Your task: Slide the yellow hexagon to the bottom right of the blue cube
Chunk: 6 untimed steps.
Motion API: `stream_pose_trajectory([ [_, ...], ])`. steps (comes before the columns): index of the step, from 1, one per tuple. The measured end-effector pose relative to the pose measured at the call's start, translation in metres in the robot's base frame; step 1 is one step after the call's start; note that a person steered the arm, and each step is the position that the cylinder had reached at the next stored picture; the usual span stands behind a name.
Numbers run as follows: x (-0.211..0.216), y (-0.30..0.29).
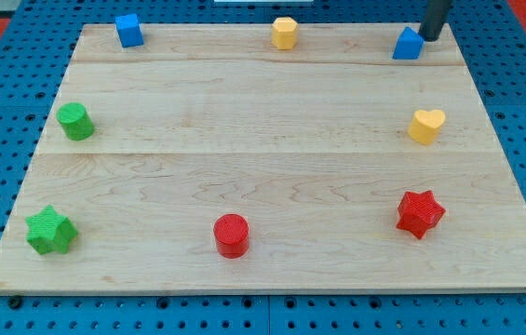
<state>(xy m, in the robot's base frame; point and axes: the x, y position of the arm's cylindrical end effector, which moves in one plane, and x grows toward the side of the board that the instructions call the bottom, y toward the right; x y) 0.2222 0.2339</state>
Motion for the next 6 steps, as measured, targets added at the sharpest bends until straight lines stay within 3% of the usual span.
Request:
stream_pose_trajectory([
  [4,-0.022,-0.153],
  [5,-0.012,-0.218],
  [6,0.025,-0.286],
])
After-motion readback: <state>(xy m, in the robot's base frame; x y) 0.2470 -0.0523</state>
